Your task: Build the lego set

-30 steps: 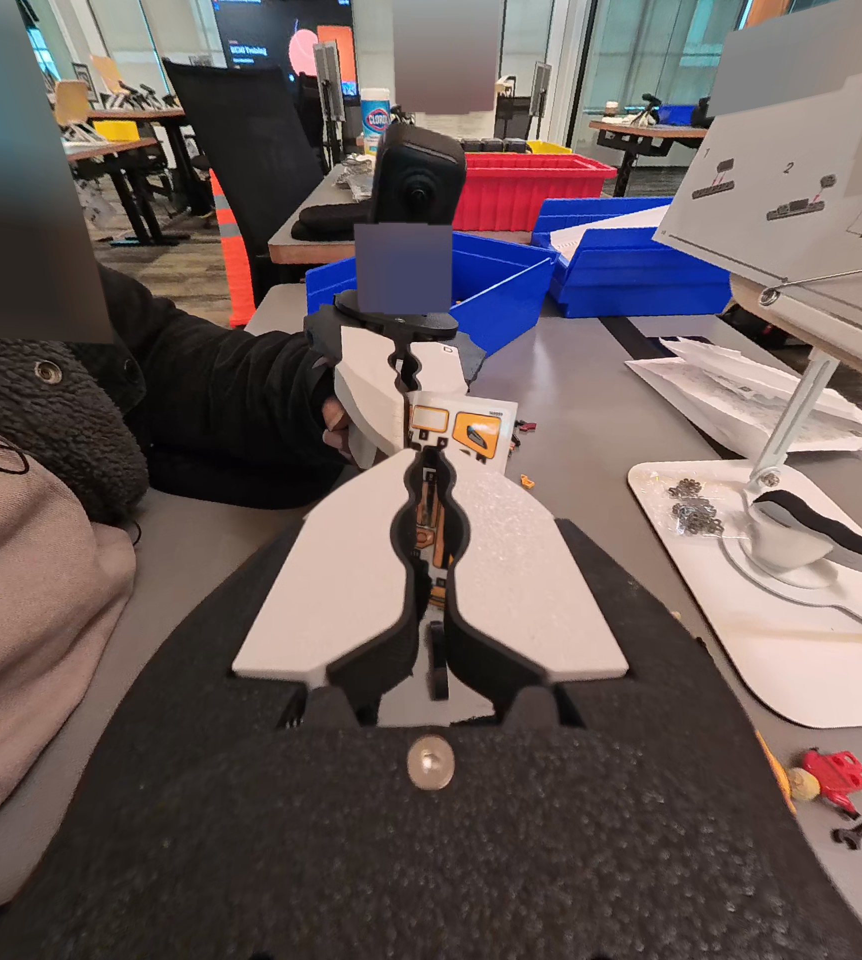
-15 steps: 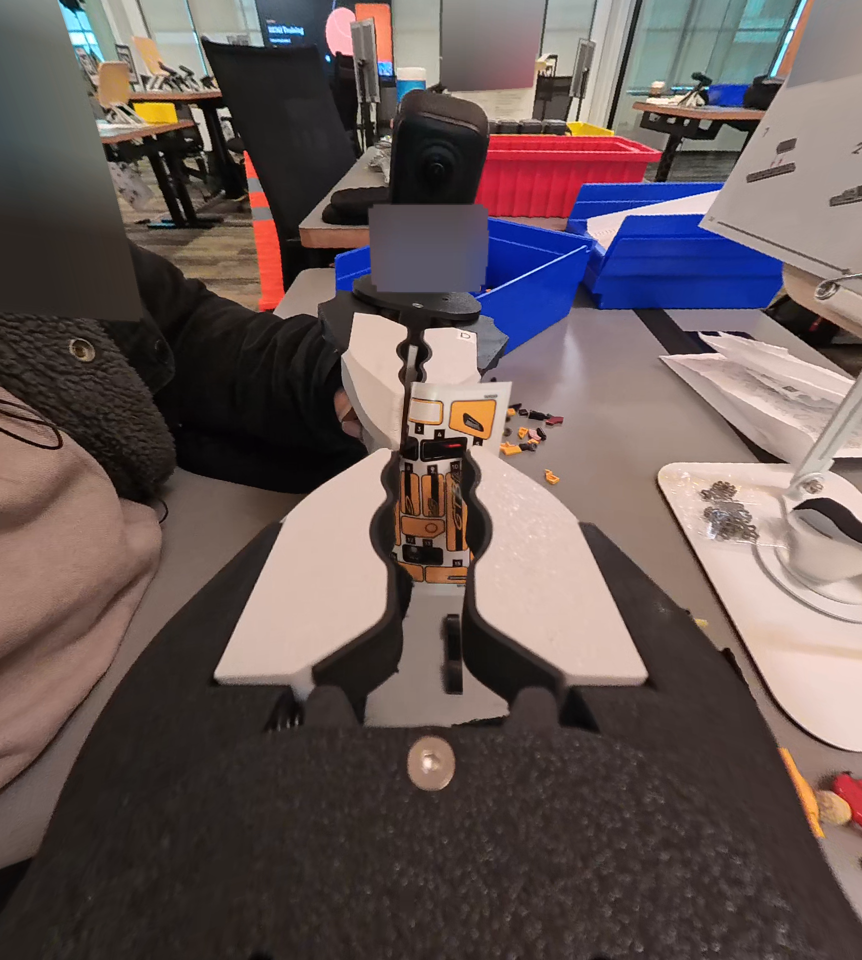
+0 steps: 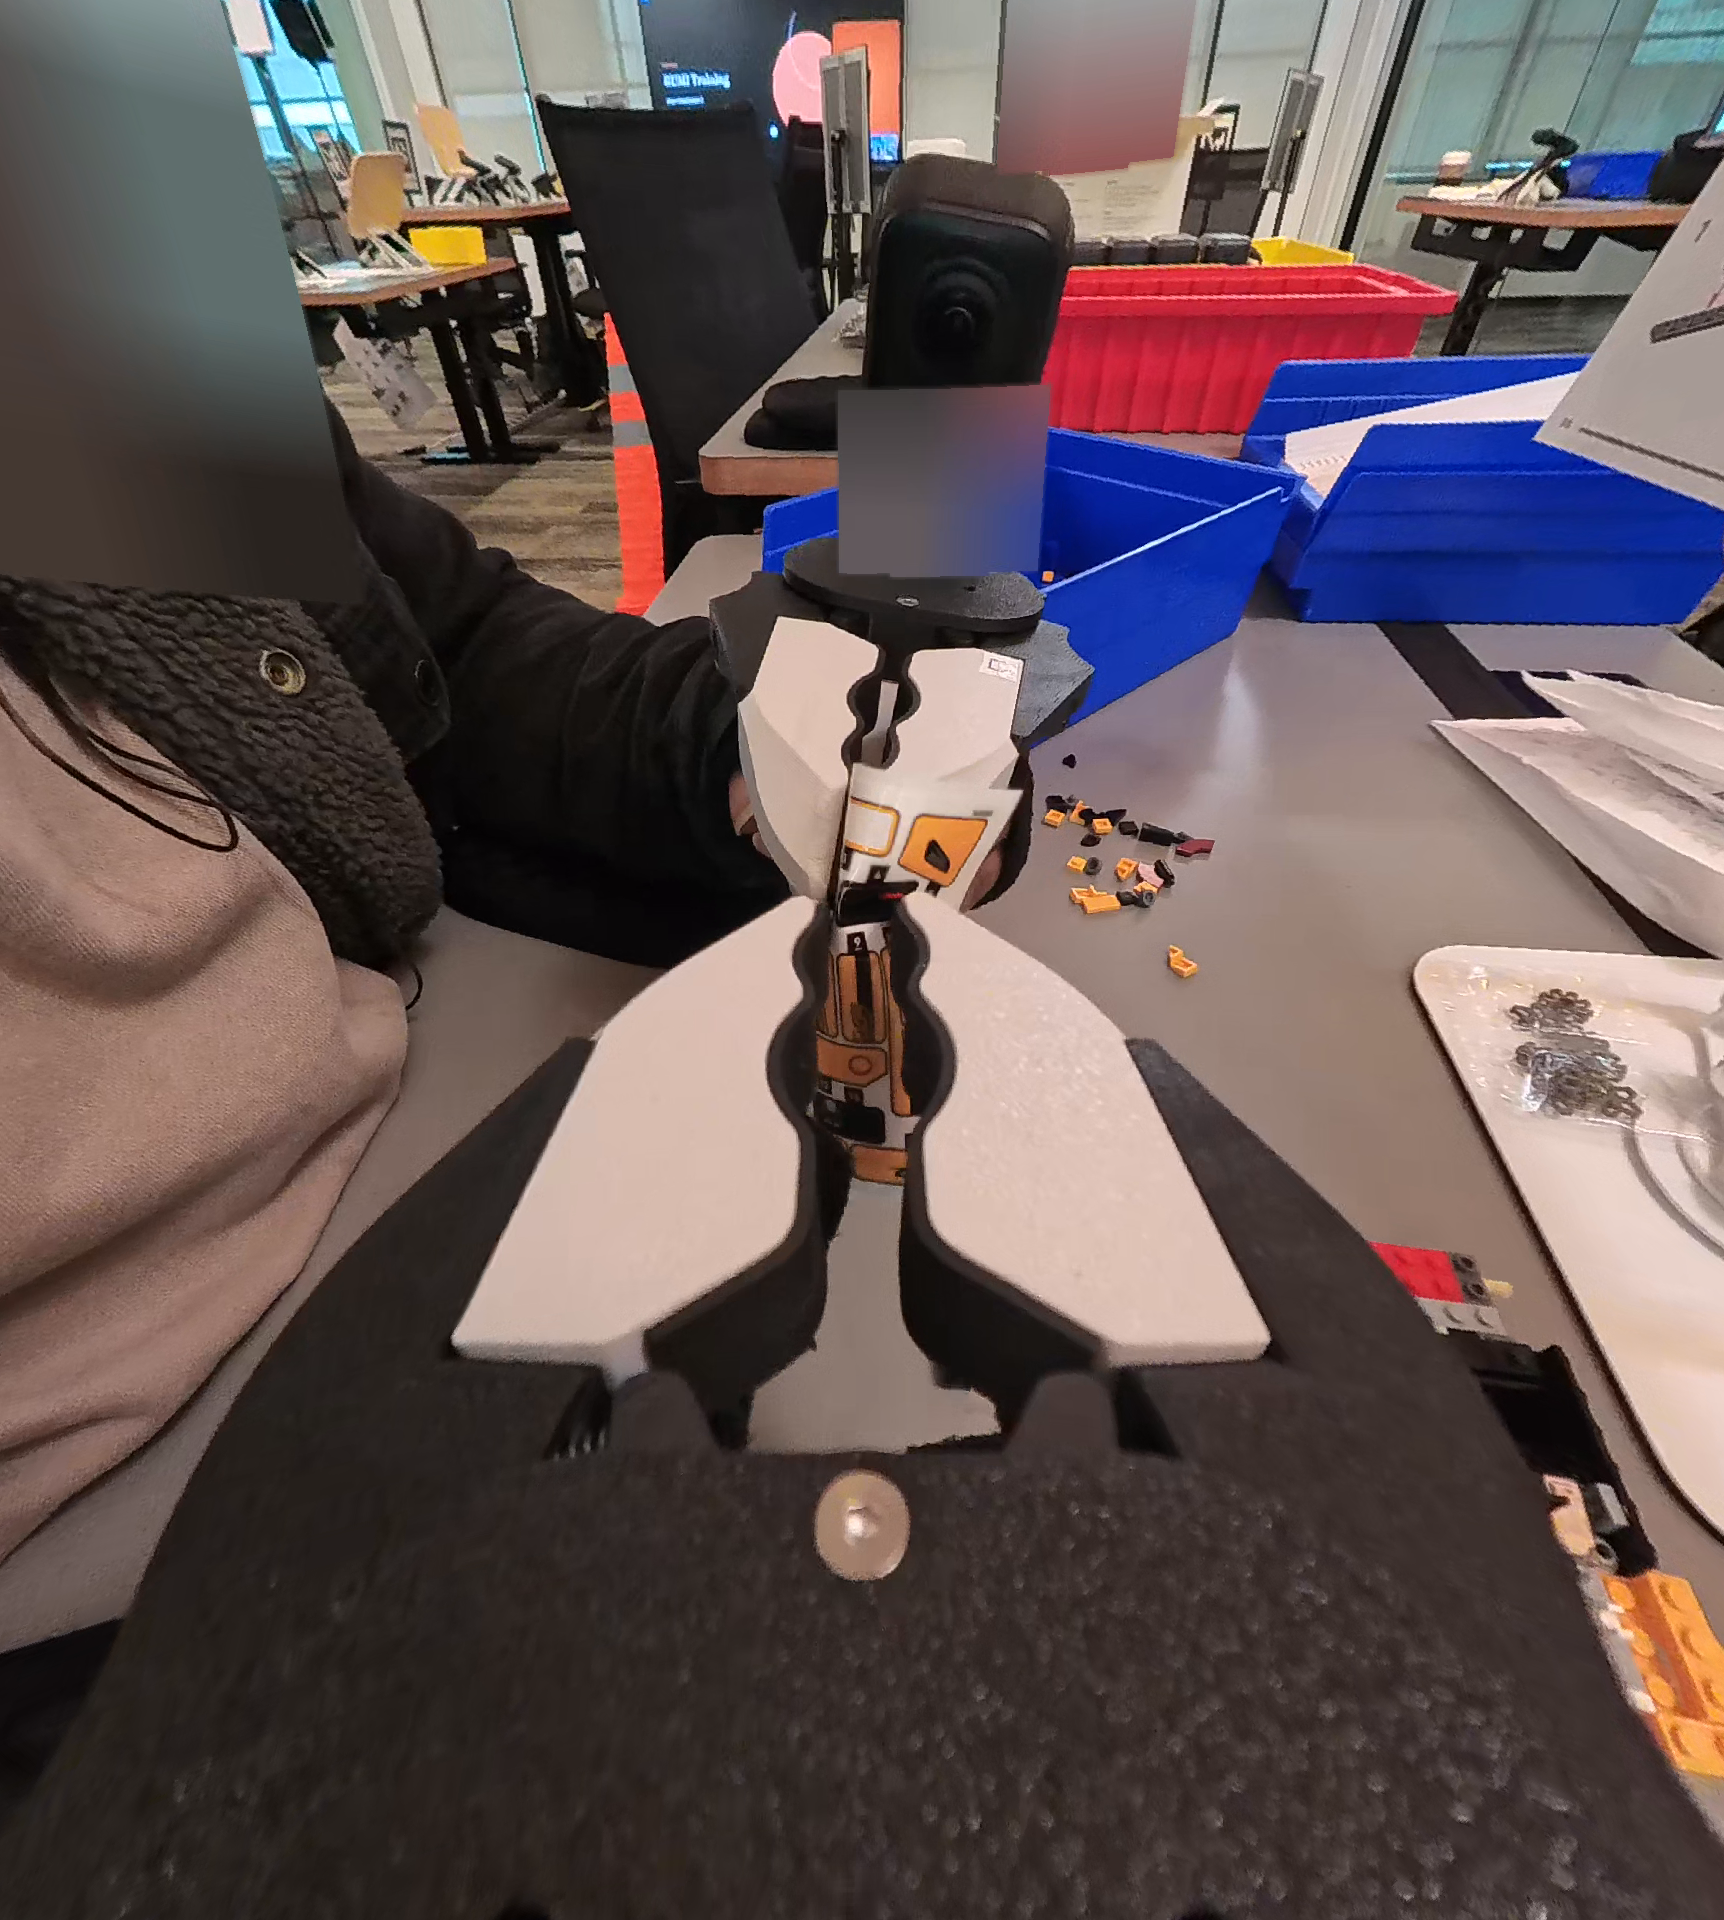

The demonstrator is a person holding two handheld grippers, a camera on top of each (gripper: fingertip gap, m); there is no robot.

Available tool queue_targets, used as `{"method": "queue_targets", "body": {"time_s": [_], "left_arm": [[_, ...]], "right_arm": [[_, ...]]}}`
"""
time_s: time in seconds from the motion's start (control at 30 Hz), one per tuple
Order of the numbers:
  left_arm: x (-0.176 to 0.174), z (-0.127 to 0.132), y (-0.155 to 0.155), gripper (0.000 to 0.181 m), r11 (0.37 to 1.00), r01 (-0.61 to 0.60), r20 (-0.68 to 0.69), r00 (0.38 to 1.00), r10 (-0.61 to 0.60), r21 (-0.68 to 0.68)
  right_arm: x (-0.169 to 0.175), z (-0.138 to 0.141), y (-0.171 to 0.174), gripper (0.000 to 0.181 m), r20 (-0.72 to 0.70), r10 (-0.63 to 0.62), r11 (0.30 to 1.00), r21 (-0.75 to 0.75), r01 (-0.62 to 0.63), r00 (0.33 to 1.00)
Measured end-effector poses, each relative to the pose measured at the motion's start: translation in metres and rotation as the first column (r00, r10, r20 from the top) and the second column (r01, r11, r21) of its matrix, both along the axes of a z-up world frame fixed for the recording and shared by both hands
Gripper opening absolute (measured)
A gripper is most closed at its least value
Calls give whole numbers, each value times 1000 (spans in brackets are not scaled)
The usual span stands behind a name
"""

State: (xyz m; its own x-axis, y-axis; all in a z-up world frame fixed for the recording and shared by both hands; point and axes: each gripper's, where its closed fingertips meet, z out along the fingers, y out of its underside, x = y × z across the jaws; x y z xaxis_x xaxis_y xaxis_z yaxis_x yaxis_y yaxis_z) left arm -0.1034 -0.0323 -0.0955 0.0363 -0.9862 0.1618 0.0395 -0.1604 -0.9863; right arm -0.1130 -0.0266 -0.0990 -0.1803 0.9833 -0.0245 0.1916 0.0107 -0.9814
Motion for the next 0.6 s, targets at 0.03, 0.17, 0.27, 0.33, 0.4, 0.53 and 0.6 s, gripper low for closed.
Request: {"method": "queue_targets", "body": {"time_s": [0.03, 0.17, 0.27, 0.33, 0.4, 0.53, 0.6], "left_arm": [[0, 0, 0, 0, 1000, -2, -3, 1000, 2, 0], [0, -3, 2, 0, 1000, -12, -20, 1000, 12, 3], [1, -5, 3, 0, 1000, -17, -32, 999, 17, 4], [1, -7, 3, 0, 1000, -18, -43, 999, 18, 7], [2, -8, 2, 0, 1000, -14, -54, 998, 15, 11], [3, -11, 1, 0, 1000, -9, -76, 997, 11, 24], [4, -13, 0, 0, 999, -7, -88, 996, 10, 32]], "right_arm": [[0, 0, 0, 10, 2, 0, 1000, 1, 0, 1000], [1, -3, 2, 9, 18, -5, 1000, 5, 5, 1000], [2, -5, 2, 7, 27, 1, 1000, 3, -2, 1000], [2, -7, 2, 6, 34, 8, 1000, -1, -8, 999], [3, -8, 1, 6, 43, 21, 1000, -12, -20, 999], [5, -11, -2, 5, 49, 55, 997, -50, -53, 997], [7, -12, -3, 5, 49, 73, 995, -75, -69, 996]]}}
